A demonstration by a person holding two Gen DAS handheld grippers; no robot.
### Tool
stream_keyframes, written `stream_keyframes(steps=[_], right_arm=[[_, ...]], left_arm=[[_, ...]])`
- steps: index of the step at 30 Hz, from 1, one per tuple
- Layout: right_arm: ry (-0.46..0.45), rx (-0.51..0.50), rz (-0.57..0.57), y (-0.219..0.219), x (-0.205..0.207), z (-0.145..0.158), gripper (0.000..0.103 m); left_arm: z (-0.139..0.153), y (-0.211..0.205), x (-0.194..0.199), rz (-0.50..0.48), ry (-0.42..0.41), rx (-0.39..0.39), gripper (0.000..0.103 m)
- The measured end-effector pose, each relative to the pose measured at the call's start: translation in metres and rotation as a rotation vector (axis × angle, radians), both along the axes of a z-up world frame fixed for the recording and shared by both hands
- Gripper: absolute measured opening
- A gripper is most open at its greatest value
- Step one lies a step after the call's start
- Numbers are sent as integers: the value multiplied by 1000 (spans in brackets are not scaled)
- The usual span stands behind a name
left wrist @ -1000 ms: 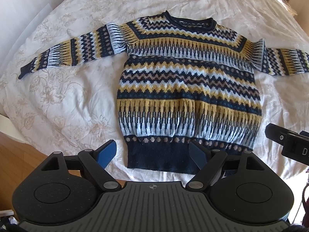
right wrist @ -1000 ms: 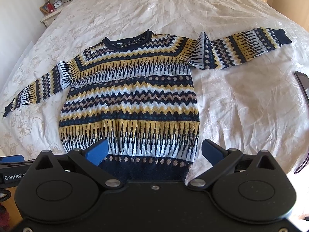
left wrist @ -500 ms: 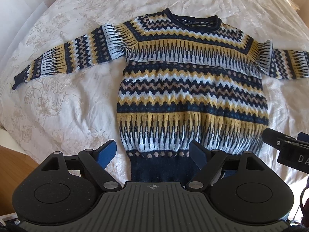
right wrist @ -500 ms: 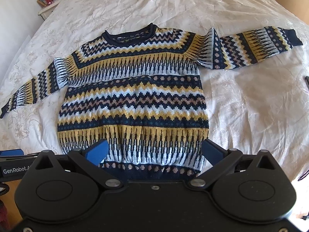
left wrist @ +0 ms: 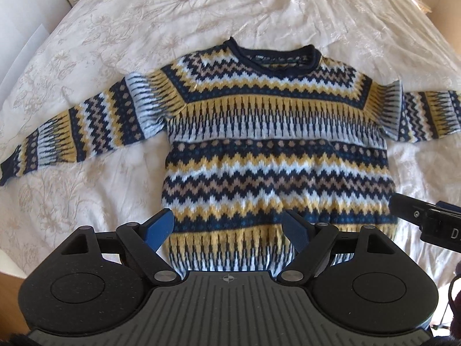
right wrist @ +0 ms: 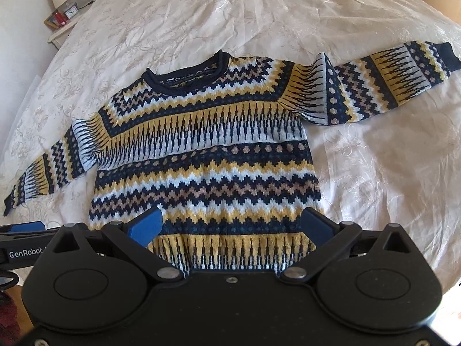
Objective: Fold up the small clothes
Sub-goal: 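Move the right gripper to the navy sleeve cuff and close on it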
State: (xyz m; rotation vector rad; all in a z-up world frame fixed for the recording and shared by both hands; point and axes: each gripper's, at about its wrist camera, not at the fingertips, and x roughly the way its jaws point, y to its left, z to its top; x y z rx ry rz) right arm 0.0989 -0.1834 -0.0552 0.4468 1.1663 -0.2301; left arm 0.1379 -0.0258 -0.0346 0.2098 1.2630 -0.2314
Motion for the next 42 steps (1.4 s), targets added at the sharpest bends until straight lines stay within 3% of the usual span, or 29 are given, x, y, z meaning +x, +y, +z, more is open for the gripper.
stream_keyframes(steps=[5,9,13,22,28,34,38,42], right_arm=[[-40,34,-59,-24,4,-5,99],[-56,29,-81,-55,7,-10,99],[-62,-28,-80,-95,12,-16,99],[-44,-31,-88,-220,29,-35,91],[-46,-48,-109,-307,40,-41,90],[-17,-34,-230,-385,39,-59,89],[7,-11,-296,-414,36,-78,88],[-7,19,-333,-425,35,-93,79]], left_arm=[[-4,-6,20,-52,-31,9,80],[-6,-7,33,-23,-14,-36,77],[-12,-14,38,11,1,-33,70],[-22,-40,24,223,39,-126,67],[-28,-70,12,295,36,-88,67],[-27,-93,1,340,31,-63,67],[-24,-102,-5,357,19,-44,67],[-22,-103,-9,367,12,-27,67]])
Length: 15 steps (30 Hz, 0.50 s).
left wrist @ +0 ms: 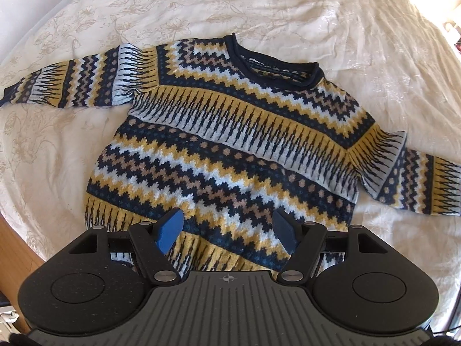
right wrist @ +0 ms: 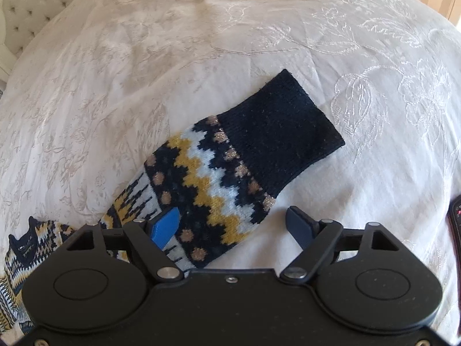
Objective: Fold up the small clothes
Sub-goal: 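Move the right gripper to the navy sleeve cuff and close on it, then carry the held sleeve across the sweater body and open the right gripper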
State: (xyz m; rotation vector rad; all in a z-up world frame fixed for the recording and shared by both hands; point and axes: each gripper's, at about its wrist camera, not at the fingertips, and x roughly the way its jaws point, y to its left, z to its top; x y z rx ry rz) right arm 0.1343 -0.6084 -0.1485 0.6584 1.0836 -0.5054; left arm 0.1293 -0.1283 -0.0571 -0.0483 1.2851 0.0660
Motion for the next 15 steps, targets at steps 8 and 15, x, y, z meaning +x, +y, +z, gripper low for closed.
stream_keyframes(steps=[8,15], right_arm=[[-97,-49,-1,5,-1,9,19],[-177,-122,54,54,10,61,18]], left_arm=[[-7,20,4,-22,1,18,67],[-13,57,23,-102,-18,-3,67]])
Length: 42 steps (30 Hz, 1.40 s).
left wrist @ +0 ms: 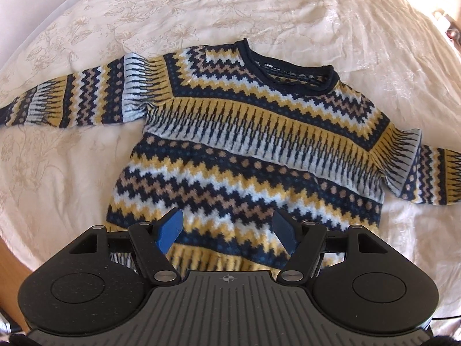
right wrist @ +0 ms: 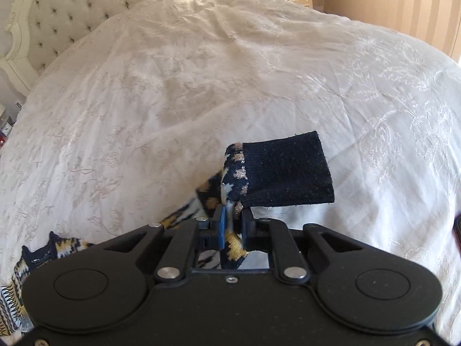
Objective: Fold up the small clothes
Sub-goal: 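Carry the held sleeve across the sweater body and open the right gripper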
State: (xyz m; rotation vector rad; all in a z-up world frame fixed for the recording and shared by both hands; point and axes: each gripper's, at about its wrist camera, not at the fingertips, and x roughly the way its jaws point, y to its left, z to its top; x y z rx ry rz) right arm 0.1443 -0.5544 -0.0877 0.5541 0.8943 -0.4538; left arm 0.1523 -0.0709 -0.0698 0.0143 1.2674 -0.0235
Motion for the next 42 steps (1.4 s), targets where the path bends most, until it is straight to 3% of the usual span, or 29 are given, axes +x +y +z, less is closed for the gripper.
stream_keyframes(steps=[6,12,19,26,30,32,33,35,42], right_arm=[[-92,-34,135,96,35,60,18],[-171,-7,308,215,81,76,18],[-173,60,489,338,122,40,18],[-59,54,647,426,126,-12,19],[-12,28,721,458,127,-34,27],[-15,45,744,459,123,-37,28],[-19,52,750,458,121,-39,33],[-27,54,751,453,116,-38,44],[25,17,655,395,98,-46,45]], left_arm=[[-2,49,26,-52,-16,-12,67],[-6,103,52,-76,-26,-10,67],[-12,152,74,-92,-34,8,67],[-18,177,87,-90,-42,28,67],[-19,178,92,-89,-47,26,67],[-20,174,94,-91,-50,27,67],[-21,172,95,-91,-51,28,67],[-22,167,97,-87,-54,24,67],[-29,127,107,-133,-65,10,67]])
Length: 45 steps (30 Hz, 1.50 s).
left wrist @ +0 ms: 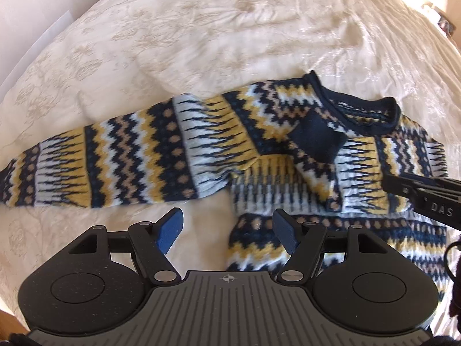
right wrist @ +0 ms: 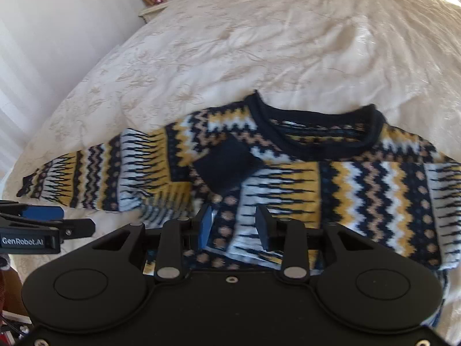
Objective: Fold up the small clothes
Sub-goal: 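Carry the held sleeve across the sweater body and open the right gripper, then withdraw the right gripper and move the left gripper to the other sleeve cuff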
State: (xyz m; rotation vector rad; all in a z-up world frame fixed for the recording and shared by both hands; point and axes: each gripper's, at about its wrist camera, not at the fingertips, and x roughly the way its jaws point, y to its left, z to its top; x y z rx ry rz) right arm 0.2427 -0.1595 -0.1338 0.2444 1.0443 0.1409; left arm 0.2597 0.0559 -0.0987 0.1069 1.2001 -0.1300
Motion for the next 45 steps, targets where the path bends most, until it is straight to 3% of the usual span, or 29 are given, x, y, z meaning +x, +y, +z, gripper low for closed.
stream_keyframes(steps=[7,12,17,28,38,40,41,42,45], right_arm=[[75,-43,-185,-82,-20,-18,46],[129,-40,-227,-114,-17,-37,46],[197,-76,-242,-129,-12,-65,45],[195,-56,-276,-141,-17,-78,39],[190,-75,-332,-151,-26,-70,32],[159,-121,-342,-147,-26,-59,34],[133,-138,-331,-143,-26,-53,45],[100,-147,-309,-140,-25,-47,47],[55,-107,-248,-139,-13,-43,52]], left_arm=[[-18,-69,14,-116,-21,-1,67],[-34,-112,22,-200,-44,8,67],[-55,-132,29,-250,-85,129,67],[-85,-41,40,30,40,261,67],[-68,7,14,160,45,230,67],[-61,6,4,165,35,216,67],[-58,5,-3,167,30,207,67],[-55,4,-8,168,26,196,67],[-50,-4,-23,165,22,155,67]])
